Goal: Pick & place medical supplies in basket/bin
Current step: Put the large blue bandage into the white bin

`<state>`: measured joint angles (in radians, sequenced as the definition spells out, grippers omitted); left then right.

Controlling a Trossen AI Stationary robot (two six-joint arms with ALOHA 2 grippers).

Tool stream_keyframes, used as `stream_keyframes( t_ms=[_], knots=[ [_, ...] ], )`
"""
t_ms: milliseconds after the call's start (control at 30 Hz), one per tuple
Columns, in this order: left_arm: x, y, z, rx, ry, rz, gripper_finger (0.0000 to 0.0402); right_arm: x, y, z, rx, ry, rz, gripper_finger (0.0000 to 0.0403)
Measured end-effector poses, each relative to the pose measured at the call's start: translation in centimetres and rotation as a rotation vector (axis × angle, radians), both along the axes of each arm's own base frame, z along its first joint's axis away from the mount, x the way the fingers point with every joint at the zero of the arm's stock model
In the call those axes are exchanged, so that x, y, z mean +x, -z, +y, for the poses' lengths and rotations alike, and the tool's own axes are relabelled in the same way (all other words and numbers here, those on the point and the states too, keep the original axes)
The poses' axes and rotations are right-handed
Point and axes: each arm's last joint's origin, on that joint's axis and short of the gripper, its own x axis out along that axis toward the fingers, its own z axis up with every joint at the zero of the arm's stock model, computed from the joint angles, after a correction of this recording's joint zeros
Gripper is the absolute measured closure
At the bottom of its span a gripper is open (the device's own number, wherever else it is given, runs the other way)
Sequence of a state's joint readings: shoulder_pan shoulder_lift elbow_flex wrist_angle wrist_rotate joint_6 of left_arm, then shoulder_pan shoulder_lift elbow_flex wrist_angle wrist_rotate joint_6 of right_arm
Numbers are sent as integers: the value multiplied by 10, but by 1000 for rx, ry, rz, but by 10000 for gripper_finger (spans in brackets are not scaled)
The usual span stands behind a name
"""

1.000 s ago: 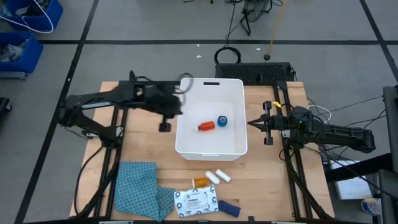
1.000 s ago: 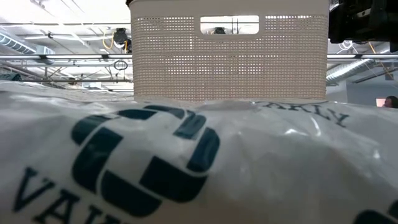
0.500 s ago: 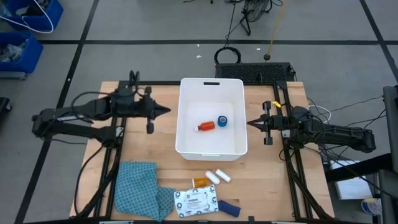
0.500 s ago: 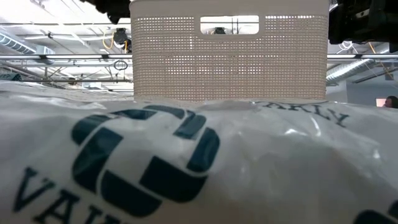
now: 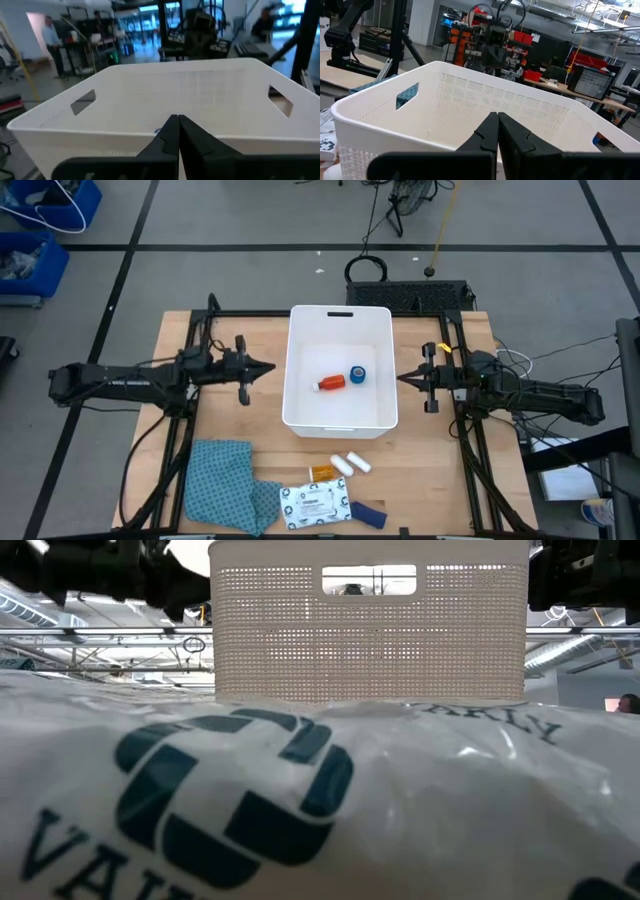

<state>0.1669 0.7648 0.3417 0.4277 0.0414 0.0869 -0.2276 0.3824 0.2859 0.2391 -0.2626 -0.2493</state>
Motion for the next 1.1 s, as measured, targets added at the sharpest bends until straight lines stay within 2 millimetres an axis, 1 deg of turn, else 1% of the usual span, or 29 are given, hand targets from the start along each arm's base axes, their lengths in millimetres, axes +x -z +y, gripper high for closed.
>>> stream_keyframes(
  t_ms=[100,200,300,800,1000,1100],
  knots=[
    [-5,16,0,-39,-12,-53,400,0,0,0,-1,0,3,403],
    [-8,26,-3,-56,1,-86,400,0,1,0,0,0,6,403],
    [-10,34,-6,-59,17,-76,400,1,1,0,2,0,13,403],
    [-11,33,-8,-18,33,-91,399,6,6,-1,4,2,51,403],
    [-11,32,-8,-8,22,-91,393,6,6,-1,14,-1,53,403],
    [-11,32,-7,-9,-8,-92,399,6,3,0,18,-46,31,403]
  ],
)
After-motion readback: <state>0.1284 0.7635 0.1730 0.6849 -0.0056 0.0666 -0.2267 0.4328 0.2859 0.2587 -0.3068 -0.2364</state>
